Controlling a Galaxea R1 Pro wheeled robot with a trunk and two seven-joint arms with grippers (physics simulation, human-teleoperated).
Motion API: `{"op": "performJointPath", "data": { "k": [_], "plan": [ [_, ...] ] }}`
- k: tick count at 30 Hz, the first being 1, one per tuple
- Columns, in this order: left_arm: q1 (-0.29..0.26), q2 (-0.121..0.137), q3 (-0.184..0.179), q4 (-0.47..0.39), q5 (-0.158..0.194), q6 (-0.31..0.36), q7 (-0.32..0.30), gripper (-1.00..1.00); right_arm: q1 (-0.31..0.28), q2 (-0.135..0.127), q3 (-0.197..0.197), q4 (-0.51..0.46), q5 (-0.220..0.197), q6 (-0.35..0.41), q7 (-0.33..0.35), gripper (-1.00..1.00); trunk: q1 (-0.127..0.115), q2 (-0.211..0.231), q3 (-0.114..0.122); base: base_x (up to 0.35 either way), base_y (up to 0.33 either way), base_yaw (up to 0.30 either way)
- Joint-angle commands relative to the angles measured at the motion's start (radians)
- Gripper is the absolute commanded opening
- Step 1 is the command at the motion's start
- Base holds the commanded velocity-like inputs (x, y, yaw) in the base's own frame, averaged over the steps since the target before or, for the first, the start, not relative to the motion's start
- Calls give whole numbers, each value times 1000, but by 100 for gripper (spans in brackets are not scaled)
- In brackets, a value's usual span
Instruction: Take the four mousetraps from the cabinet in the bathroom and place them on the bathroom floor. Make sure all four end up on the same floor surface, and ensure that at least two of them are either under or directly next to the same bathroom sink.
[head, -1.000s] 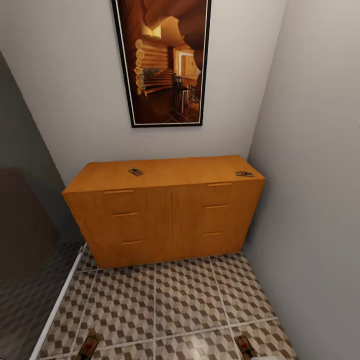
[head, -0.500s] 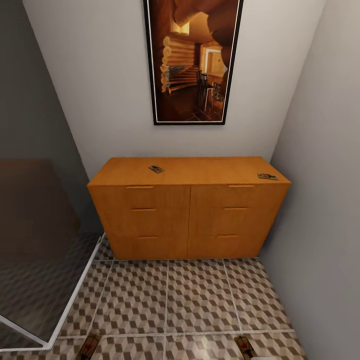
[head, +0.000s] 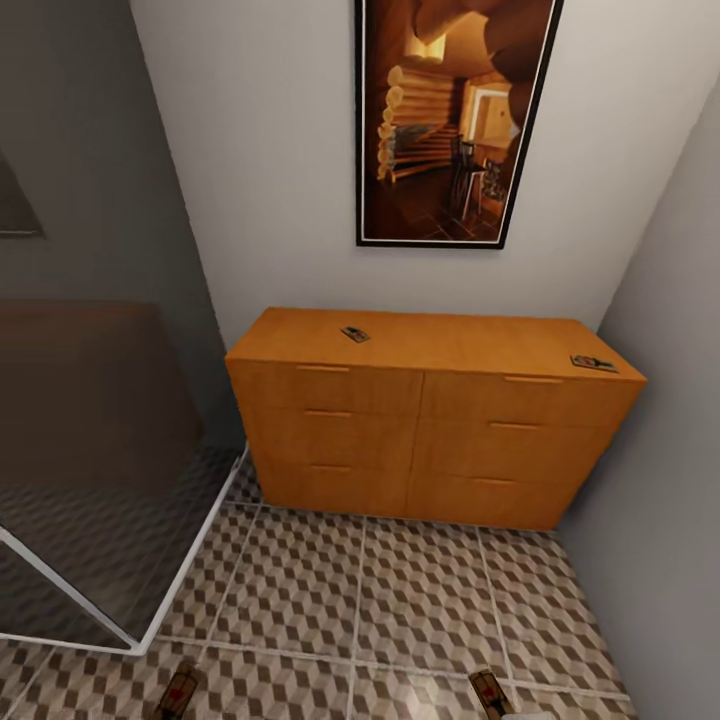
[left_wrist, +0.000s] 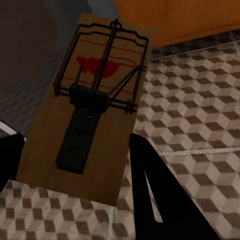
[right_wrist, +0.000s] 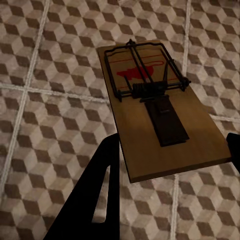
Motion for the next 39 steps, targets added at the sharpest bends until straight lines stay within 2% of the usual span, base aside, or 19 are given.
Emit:
{"op": "performJointPath", "data": {
  "k": [1, 39],
  "plan": [
    [-1, -1, -8, 2, 0, -1, 11, -100, 0, 1, -4, 0, 8, -3, 0, -100, 0, 0, -2, 0, 0, 261],
    [-1, -5, -8, 2, 0, -1, 11, -100, 0, 1, -4, 0, 9, -3, 0, -100, 0, 0, -23, 0, 0, 268]
  ]
}}
